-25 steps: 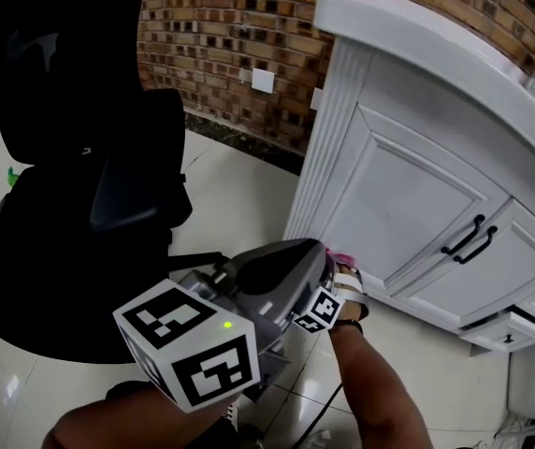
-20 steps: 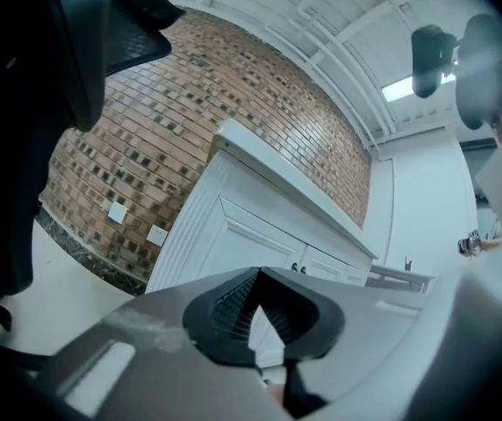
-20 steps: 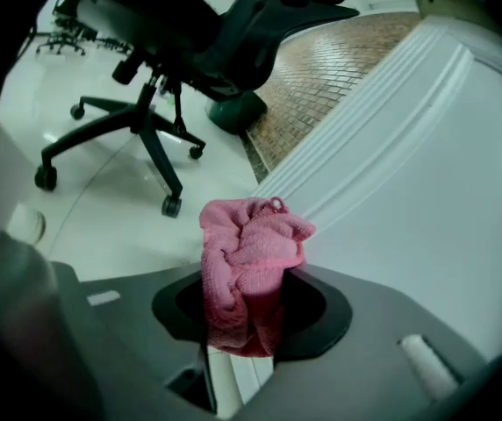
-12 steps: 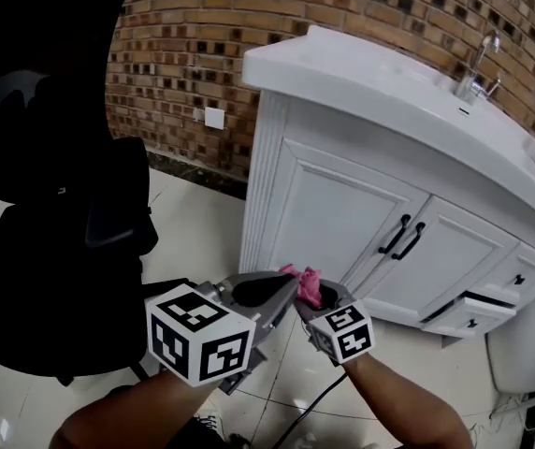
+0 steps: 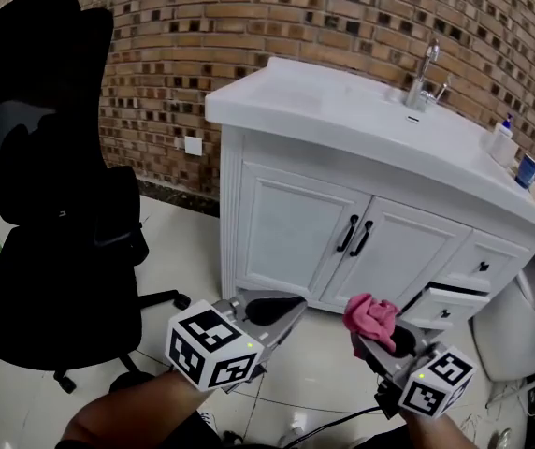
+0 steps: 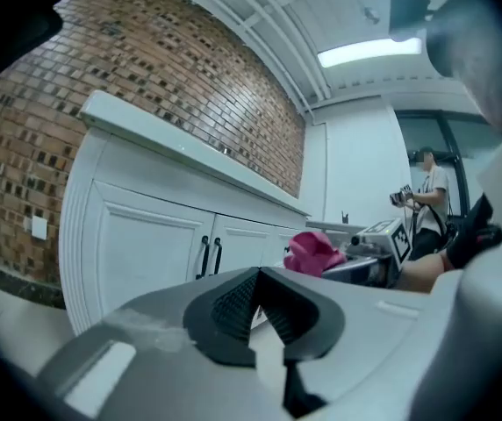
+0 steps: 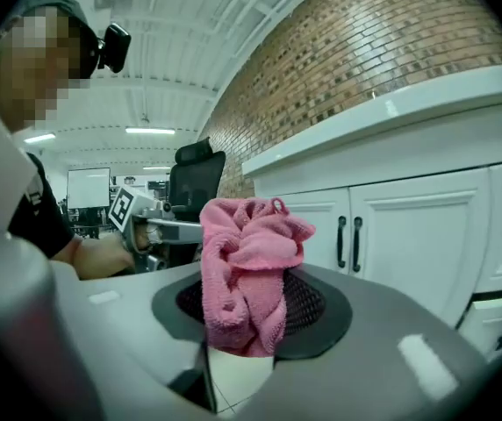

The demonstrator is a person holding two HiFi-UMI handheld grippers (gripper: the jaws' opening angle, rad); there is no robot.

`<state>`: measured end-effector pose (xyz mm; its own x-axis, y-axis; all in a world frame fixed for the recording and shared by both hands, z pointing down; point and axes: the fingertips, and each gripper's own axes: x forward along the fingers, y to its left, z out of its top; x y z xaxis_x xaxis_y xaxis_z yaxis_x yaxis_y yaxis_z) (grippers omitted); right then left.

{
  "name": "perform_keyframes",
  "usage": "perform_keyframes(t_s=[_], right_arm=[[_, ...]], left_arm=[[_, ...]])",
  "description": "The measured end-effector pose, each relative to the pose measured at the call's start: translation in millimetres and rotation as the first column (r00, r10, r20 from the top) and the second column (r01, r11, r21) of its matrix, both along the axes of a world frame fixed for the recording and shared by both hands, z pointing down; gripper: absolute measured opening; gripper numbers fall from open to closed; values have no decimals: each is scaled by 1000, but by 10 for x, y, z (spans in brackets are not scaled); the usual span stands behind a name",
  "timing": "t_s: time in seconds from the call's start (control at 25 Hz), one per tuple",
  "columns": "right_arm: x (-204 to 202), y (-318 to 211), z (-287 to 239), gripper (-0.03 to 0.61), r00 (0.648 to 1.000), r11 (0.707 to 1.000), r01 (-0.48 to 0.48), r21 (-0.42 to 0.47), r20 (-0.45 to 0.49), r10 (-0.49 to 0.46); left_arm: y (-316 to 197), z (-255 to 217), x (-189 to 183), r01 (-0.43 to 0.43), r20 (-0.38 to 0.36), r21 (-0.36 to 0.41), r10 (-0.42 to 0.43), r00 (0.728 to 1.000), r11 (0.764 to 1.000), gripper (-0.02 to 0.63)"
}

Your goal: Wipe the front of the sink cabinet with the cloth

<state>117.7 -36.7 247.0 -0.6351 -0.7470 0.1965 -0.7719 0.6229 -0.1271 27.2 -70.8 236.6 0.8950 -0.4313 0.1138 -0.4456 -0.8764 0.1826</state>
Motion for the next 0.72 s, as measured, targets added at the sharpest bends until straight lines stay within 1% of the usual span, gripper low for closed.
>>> perform_keyframes(t_s=[0.04,0.08,0.16,0.2,0.24,0.28,0.36,0.4,0.52,0.6,0.72], right_arm=[[97,128,-31,155,1000,1000,-24,12,8,24],[187,240,-48,155,999,999,-46,17,17,46],[354,419,-92,155,995,997,-81,11,54,81],[427,494,-124,155,993,995,-94,11,73,93],[493,568,-152,155,991,994,-106,15,89,104],[553,635,-170,155,988,993,-117,19,105,115],[658,735,-169,155,981,991,-136,15,143,132],[699,776,-148,155,977,990,-140,5,161,138],[779,903,-58,153,973,988,-150,-24,174,152],[803,964,-19,153,974,988,-151,-24,167,153],[825,1029,-2,149,971,988,-153,-19,184,154]], left_arm=[[23,-10,40,-10,14,15,10,1000,1000,3],[24,-43,76,-18,12,13,18,1000,1000,3],[-36,-191,125,-15,-25,-9,15,1000,1000,3],[-68,-295,130,-5,-36,-7,5,999,1000,3],[-79,-393,117,9,-26,10,-9,1000,1000,3],[-62,-472,86,26,2,38,-26,1000,999,3],[61,-575,18,49,58,93,-54,997,994,3],[164,-579,6,51,73,101,-58,996,994,3],[528,-386,57,53,85,65,-59,995,996,3],[708,-265,93,74,70,42,-77,995,996,3],[869,-182,140,86,44,16,-87,995,996,3]])
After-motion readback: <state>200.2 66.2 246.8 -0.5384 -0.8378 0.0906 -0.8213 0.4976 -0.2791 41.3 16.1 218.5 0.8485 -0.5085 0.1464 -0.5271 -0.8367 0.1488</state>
